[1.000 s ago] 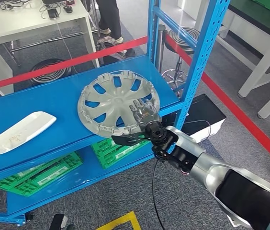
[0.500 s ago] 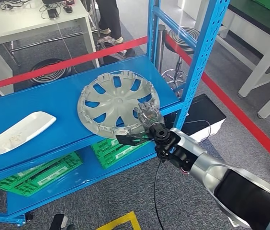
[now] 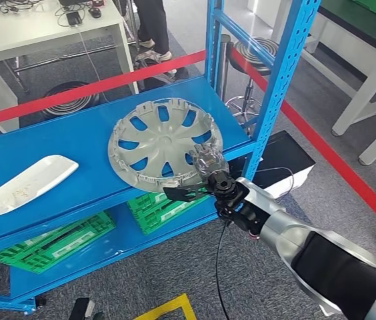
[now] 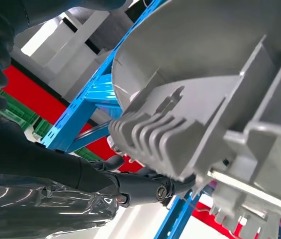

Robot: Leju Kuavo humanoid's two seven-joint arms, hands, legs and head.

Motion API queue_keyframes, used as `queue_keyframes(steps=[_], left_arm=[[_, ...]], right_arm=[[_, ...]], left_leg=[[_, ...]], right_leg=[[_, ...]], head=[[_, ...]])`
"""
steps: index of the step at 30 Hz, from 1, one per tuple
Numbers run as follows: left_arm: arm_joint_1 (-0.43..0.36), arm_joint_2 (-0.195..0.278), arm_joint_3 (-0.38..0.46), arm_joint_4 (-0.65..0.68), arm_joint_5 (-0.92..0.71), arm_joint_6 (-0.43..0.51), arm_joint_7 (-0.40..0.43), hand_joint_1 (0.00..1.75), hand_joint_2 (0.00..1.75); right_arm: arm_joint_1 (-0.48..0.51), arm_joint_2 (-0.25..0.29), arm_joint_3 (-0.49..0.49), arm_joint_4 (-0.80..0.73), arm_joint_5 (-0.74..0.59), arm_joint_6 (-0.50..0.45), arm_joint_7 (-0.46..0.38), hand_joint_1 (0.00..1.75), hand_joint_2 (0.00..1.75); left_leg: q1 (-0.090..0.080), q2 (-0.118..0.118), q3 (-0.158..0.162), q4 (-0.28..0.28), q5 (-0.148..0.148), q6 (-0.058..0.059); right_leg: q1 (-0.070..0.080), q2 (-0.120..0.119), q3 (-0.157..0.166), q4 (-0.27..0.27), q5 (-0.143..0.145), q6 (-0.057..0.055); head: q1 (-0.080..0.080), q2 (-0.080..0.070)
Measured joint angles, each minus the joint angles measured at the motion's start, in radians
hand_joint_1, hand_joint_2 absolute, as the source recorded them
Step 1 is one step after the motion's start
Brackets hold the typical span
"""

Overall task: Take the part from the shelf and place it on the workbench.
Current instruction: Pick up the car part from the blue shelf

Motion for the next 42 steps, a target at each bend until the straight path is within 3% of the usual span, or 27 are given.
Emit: queue_keyframes(steps=[12, 34, 35, 36, 39, 40, 42], left_arm=[[0.0, 0.0, 0.0, 0.0, 0.0, 0.0, 0.0, 0.0, 0.0], [-0.002, 0.0, 0.0, 0.0, -0.02, -0.002, 0.0, 0.0, 0.0], [-0.003, 0.0, 0.0, 0.0, -0.02, -0.002, 0.0, 0.0, 0.0], [-0.003, 0.0, 0.0, 0.0, -0.02, -0.002, 0.0, 0.0, 0.0], [-0.003, 0.0, 0.0, 0.0, -0.021, -0.002, 0.0, 0.0, 0.0], [-0.004, 0.0, 0.0, 0.0, -0.021, -0.002, 0.0, 0.0, 0.0], [-0.004, 0.0, 0.0, 0.0, -0.021, -0.002, 0.0, 0.0, 0.0]], right_arm=[[-0.003, 0.01, 0.0, 0.03, 0.0, -0.005, -0.006, 0.0, 1.75], [-0.043, 0.025, 0.015, 0.097, 0.047, -0.105, -0.028, 0.0, 1.75], [-0.044, 0.026, 0.017, 0.099, 0.048, -0.105, -0.028, 0.07, 1.75], [-0.044, 0.027, 0.018, 0.102, 0.048, -0.105, -0.028, 0.38, 1.75], [-0.045, 0.029, 0.02, 0.109, 0.048, -0.105, -0.028, 1.55, 1.75], [-0.046, 0.029, 0.02, 0.112, 0.048, -0.105, -0.027, 1.69, 1.75], [-0.046, 0.03, 0.02, 0.117, 0.048, -0.105, -0.027, 1.75, 1.75]], left_leg=[[0.0, 0.0, 0.0, 0.0, 0.0, 0.0], [0.0, 0.0, 0.0, 0.0, 0.0, 0.0], [0.0, 0.0, 0.0, 0.0, 0.0, 0.0], [0.0, 0.0, 0.0, 0.0, 0.0, 0.0], [0.0, 0.0, 0.0, 0.0, 0.0, 0.0], [0.0, 0.0, 0.0, 0.0, 0.0, 0.0], [0.0, 0.0, 0.0, 0.0, 0.0, 0.0]], right_leg=[[0.0, 0.0, 0.0, 0.0, 0.0, 0.0], [0.0, 0.0, 0.0, 0.0, 0.0, 0.0], [0.0, 0.0, 0.0, 0.0, 0.0, 0.0], [0.0, 0.0, 0.0, 0.0, 0.0, 0.0], [0.0, 0.0, 0.0, 0.0, 0.0, 0.0], [0.0, 0.0, 0.0, 0.0, 0.0, 0.0], [0.0, 0.0, 0.0, 0.0, 0.0, 0.0]], head=[[0.0, 0.0], [0.0, 0.0], [0.0, 0.0], [0.0, 0.0], [0.0, 0.0], [0.0, 0.0], [0.0, 0.0]])
